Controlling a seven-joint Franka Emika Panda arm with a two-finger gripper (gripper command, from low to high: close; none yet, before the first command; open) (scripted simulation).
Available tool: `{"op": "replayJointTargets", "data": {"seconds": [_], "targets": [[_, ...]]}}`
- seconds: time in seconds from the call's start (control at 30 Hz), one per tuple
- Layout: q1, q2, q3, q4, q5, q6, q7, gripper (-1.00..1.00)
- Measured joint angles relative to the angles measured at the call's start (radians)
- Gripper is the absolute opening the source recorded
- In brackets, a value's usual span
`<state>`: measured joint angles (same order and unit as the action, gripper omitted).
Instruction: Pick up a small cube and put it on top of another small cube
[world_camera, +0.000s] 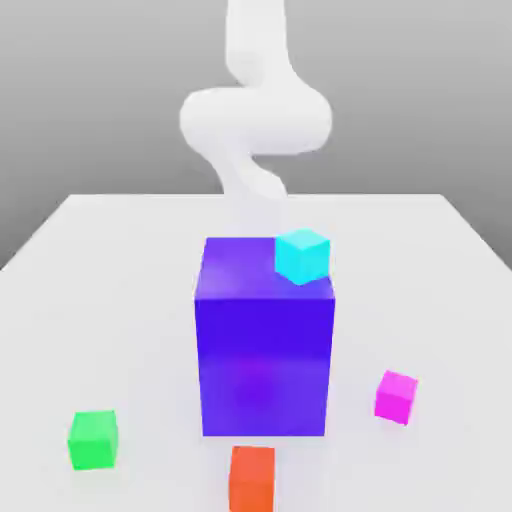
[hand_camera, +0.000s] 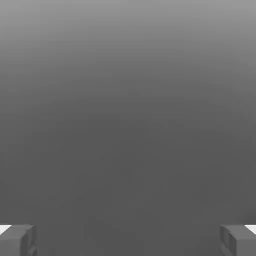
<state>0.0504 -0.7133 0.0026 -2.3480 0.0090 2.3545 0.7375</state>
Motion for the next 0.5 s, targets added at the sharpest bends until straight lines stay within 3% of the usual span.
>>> {"op": "replayJointTargets", "data": {"seconds": [0.5], "targets": [[0.279,0.554,0.076,-0.300,0.035,0.345,-0.381,0.00]]}}
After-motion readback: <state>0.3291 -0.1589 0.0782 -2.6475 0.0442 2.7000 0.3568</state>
